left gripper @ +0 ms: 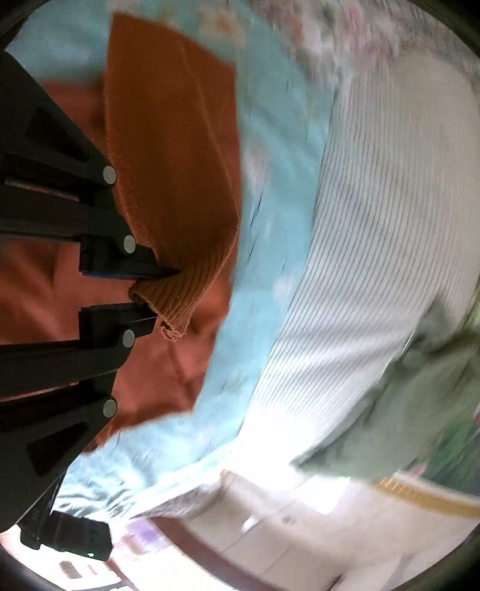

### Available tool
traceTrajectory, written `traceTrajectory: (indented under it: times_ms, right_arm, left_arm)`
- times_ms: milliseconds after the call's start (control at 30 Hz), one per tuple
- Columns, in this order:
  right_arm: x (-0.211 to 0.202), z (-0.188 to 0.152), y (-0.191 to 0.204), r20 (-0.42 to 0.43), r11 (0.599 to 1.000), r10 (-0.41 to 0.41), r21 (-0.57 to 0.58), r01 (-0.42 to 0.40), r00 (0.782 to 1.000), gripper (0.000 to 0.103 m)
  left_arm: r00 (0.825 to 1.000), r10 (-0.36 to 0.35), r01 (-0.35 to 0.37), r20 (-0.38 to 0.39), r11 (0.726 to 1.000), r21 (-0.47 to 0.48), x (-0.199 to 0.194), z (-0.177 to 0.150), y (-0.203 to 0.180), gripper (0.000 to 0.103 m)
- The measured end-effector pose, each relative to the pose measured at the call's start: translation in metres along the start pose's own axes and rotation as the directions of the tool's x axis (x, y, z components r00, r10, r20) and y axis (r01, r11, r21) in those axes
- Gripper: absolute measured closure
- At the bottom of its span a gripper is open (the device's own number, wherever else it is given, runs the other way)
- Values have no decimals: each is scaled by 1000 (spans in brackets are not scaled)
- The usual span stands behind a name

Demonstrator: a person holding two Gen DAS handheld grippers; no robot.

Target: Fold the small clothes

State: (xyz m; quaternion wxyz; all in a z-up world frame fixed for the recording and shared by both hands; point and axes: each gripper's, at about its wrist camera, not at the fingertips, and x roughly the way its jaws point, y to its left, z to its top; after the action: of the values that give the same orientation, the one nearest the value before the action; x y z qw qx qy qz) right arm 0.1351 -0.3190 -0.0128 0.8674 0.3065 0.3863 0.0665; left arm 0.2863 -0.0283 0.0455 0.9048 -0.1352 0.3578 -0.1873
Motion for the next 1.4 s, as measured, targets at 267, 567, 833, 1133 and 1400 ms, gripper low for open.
traceTrajectory:
  times_ms: [267,567,833,1133,1400]
  right_arm:
    - [-32,1,-37,70,994,-74,81,68,995,36]
    - [-20,8,-41,57,992,-62,116,55,996,36]
    - [31,33,-10,-25,998,31,62,-29,999,36]
    - [114,65,2,-115,999,-28,32,32,993,36]
    - [116,74,23,-82,996,87,-6,-88,993,94]
  left_arm:
    - [987,-69,80,-147,994,71,99,-43,-81,94]
    - [972,-26,51,-233,994,99,106,-79,-63,45]
    - [986,106,-94,-128,991,93,15,-92,14,45]
    - [904,401,-412,-146,910,-49,-13,-86,154,47]
    - [898,416,-425,-146,904,-39,16,-70,167,51]
